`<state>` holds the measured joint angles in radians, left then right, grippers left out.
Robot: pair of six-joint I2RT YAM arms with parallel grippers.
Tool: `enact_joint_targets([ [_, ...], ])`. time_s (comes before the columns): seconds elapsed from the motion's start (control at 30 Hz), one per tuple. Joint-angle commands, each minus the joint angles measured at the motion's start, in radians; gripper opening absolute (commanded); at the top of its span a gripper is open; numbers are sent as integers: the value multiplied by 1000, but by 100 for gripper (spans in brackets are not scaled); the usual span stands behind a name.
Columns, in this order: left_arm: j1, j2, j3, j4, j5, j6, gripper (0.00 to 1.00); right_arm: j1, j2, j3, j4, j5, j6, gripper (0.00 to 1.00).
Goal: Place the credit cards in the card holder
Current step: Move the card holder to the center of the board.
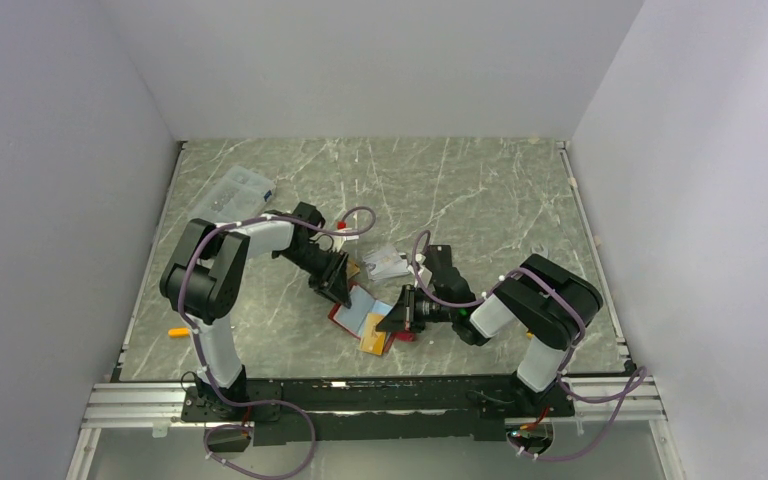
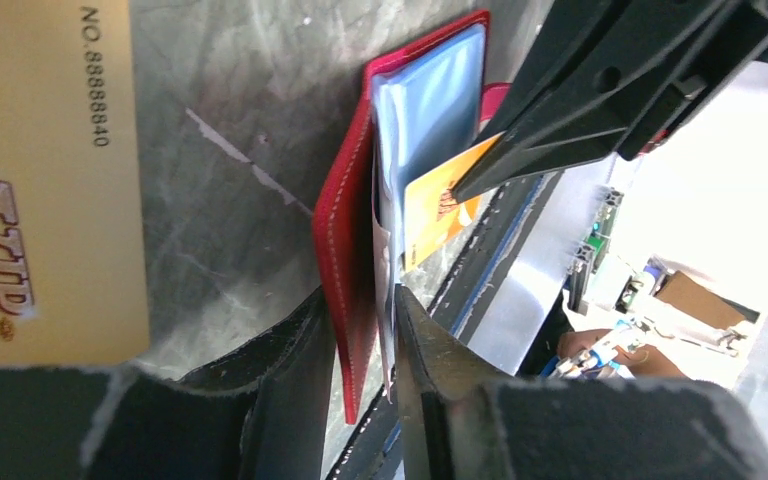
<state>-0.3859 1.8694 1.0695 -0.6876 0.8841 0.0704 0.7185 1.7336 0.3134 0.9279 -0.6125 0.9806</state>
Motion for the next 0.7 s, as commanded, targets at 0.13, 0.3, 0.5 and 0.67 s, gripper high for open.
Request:
enact_joint_targets([
  [0.13,-10,41,88,-9,114,-27,33,-5,24,18,6,6,-11,0],
  [0.3,-20,64,113,3,92,-45,33,-5,34,18,9,5,-10,0],
  [0.5,-25,84,142,-23,32,-33,32,-5,41,24,6,-2,-13,0],
  [0.67,-29,56,125,-30,-39,-8,18,-5,22,26,-21,3,-23,0],
])
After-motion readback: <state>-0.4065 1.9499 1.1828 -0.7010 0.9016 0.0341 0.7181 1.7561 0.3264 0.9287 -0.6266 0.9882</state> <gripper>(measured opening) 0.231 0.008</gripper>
